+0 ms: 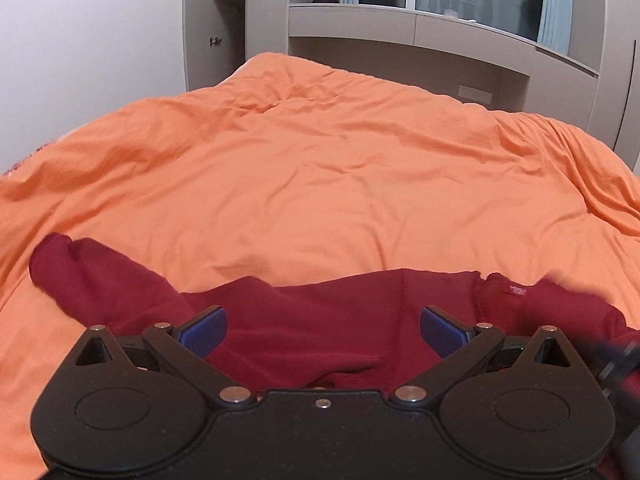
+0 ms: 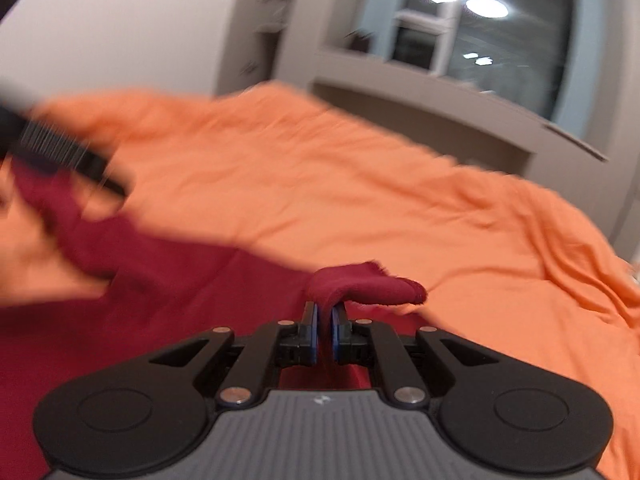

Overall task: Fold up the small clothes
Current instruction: 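Grasp the sweater's sleeve cuff with the right tool, then fold the held sleeve across the sweater body with the right tool, release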

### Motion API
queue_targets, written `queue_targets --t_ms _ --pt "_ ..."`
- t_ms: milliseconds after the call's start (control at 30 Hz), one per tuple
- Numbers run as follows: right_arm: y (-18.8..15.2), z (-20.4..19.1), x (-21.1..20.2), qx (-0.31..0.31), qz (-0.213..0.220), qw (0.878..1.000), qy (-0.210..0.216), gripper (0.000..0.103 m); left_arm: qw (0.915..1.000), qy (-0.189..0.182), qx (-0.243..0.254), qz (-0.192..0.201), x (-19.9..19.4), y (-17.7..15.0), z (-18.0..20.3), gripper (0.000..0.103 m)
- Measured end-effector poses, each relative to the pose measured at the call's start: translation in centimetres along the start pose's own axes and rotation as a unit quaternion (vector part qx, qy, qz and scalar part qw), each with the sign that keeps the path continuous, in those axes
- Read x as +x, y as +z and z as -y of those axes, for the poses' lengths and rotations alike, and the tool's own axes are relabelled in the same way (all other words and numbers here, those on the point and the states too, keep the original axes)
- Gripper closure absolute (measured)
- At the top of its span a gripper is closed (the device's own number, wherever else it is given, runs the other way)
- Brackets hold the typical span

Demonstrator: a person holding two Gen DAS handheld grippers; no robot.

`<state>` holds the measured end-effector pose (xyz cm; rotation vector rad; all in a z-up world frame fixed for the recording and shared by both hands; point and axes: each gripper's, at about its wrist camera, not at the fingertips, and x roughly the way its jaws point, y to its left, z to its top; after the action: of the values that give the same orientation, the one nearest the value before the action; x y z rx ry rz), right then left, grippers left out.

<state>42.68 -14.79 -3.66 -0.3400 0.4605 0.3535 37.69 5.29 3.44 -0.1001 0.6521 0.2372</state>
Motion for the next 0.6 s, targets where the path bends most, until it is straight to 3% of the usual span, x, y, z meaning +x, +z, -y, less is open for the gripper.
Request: queue_targets --t_ms 100,200,267,333,433,567,600 --pt "-1.6 -2.3 0.8 -0.039 -0.027 0.999 0.02 0.095 0.9999 0.004 0.014 0.006 0.4 -0.6 0.3 0.0" --pt "-3.1 -3.8 0.2 -0.055 -0.038 0.997 0.048 0.086 0.9998 -0.008 0.018 0.004 1.0 -1.1 0.8 0.0" --pt "-3.6 -4.5 -0.2 -0.075 -0.039 0.994 0.063 0.049 0.9997 -0.021 0.015 -0.001 1.4 -1.5 1.2 0.0" --pt "-4.2 -5.2 -1.0 -0.099 -0.034 0.992 0.075 0.038 0.9994 -0.03 0.015 -0.005 1.8 -1.9 1.5 0.0" --pt "-4.4 -5.0 -1.9 -0.112 -0.03 0.99 0.083 0.03 0.9991 -0.037 0.023 -0.006 2.1 -2.3 2.1 0.0" --pt "-4.8 -1.6 -4.2 -0.053 -0.018 0.996 0.065 0.006 0.9969 -0.07 0.032 -0.017 3.3 -2.5 3.4 0.0" --pt "-4.9 -0.1 -4.7 -0.028 -0.017 0.998 0.056 0.004 0.9963 -0.074 0.036 -0.026 3.9 -2.7 3.9 0.0"
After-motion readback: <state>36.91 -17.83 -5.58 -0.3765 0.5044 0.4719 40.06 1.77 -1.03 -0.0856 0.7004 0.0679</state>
